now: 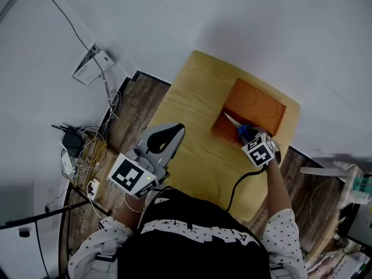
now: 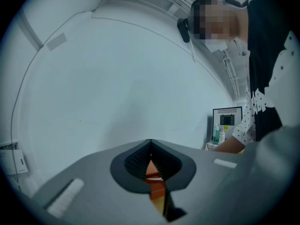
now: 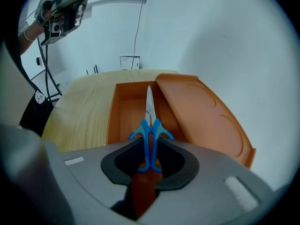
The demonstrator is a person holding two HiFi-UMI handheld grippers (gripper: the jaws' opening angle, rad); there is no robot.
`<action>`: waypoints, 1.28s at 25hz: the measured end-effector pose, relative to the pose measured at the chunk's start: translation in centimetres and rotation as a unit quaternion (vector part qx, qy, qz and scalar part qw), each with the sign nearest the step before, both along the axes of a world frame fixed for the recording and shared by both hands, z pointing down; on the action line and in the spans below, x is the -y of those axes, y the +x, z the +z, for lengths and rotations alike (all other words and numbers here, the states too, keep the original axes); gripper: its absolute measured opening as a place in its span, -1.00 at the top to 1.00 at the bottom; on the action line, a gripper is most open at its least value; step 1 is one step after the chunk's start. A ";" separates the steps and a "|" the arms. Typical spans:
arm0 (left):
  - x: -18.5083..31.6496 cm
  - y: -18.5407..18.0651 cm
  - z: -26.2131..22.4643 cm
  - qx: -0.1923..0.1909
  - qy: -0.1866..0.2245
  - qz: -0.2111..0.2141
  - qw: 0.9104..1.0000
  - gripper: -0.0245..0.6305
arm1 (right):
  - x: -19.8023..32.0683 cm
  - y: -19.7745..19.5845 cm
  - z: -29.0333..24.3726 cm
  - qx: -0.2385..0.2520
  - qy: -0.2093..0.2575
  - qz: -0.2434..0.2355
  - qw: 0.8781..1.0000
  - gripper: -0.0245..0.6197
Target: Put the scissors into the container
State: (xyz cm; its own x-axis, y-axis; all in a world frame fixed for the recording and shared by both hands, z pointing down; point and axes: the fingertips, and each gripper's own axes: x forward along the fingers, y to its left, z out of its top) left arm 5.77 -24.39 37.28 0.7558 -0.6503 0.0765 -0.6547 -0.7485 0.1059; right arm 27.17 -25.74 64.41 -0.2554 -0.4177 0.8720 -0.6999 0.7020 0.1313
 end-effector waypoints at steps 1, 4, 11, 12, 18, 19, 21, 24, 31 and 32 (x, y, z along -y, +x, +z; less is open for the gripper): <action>0.0 -0.1 0.0 0.000 0.000 -0.001 1.000 0.92 | 0.0 0.0 0.0 0.000 0.000 0.000 1.000 0.60; -0.1 -0.3 -0.1 0.001 0.001 -0.003 1.000 0.92 | 0.0 0.0 0.0 0.000 0.000 0.001 1.000 0.60; -0.2 -0.4 -0.3 0.001 0.003 -0.004 1.000 0.92 | -0.1 -0.1 -0.2 0.000 0.002 -0.005 1.000 0.60; -0.2 -0.4 -0.3 0.001 0.002 -0.003 1.000 0.92 | -0.1 -0.2 -0.4 0.001 0.004 -0.008 1.000 0.60; -0.2 -0.2 -0.2 0.004 0.001 0.001 1.000 0.92 | -0.2 -0.4 -0.5 0.003 0.004 -0.013 1.000 0.58; -0.2 -0.2 -0.2 0.004 0.001 0.001 1.000 0.92 | -0.2 -0.3 -0.4 0.002 0.003 -0.014 1.000 0.58; -0.2 -0.3 -0.1 0.005 0.001 0.000 1.000 0.92 | -0.2 -0.3 -0.4 -0.003 -0.001 -0.017 1.000 0.58; -0.2 -0.2 0.0 0.007 0.001 0.000 1.000 0.92 | -0.3 -0.3 -0.3 -0.009 -0.005 -0.025 1.000 0.57; -0.3 -0.4 -0.1 0.006 0.001 -0.001 1.000 0.92 | -0.2 -0.4 -0.2 0.005 -0.005 -0.016 1.000 0.57; -0.3 -0.5 -0.1 0.006 0.001 -0.001 1.000 0.92 | -0.3 -0.3 -0.3 0.008 -0.005 -0.012 1.000 0.58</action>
State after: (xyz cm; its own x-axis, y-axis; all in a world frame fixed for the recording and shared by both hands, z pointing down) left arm 5.29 -24.09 37.21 0.7529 -0.6527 0.0839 -0.6581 -0.7468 0.0960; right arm 26.84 -25.49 64.14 -0.2792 -0.4032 0.8715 -0.6855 0.7193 0.1132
